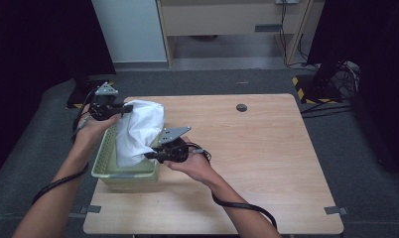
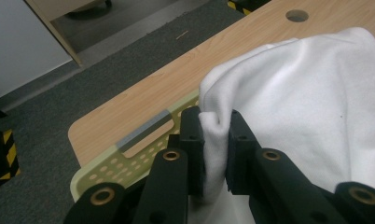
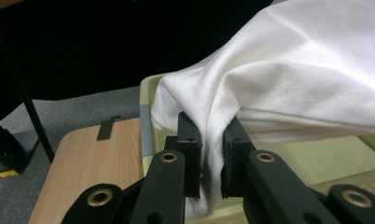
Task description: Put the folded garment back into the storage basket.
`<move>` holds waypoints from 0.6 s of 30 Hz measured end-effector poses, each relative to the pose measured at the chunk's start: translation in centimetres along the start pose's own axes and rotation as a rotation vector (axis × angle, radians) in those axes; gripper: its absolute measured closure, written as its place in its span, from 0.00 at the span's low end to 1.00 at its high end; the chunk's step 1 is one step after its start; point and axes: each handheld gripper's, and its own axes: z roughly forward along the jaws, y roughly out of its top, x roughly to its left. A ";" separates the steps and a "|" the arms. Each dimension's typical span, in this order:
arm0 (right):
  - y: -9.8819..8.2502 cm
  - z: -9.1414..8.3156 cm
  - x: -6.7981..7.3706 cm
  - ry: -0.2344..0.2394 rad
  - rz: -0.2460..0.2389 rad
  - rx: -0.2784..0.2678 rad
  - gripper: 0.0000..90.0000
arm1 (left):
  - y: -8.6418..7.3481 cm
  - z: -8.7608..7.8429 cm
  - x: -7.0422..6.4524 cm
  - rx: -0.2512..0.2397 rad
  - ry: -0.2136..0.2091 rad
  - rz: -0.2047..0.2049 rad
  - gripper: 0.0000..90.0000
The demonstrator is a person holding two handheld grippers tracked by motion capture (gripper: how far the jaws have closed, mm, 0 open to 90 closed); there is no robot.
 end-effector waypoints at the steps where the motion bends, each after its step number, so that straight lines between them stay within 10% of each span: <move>1: 0.0 0.2 0.0 0.001 -0.001 0.001 0.90 | -0.1 0.1 0.0 0.001 0.004 0.004 0.90; 15: 0.1 2.3 0.0 -0.003 0.010 0.017 0.90 | -1.5 -0.3 1.3 0.005 0.030 -0.006 0.89; 18: 0.3 3.0 0.0 -0.014 0.010 0.038 0.72 | -1.4 0.2 2.1 0.005 0.068 -0.041 0.70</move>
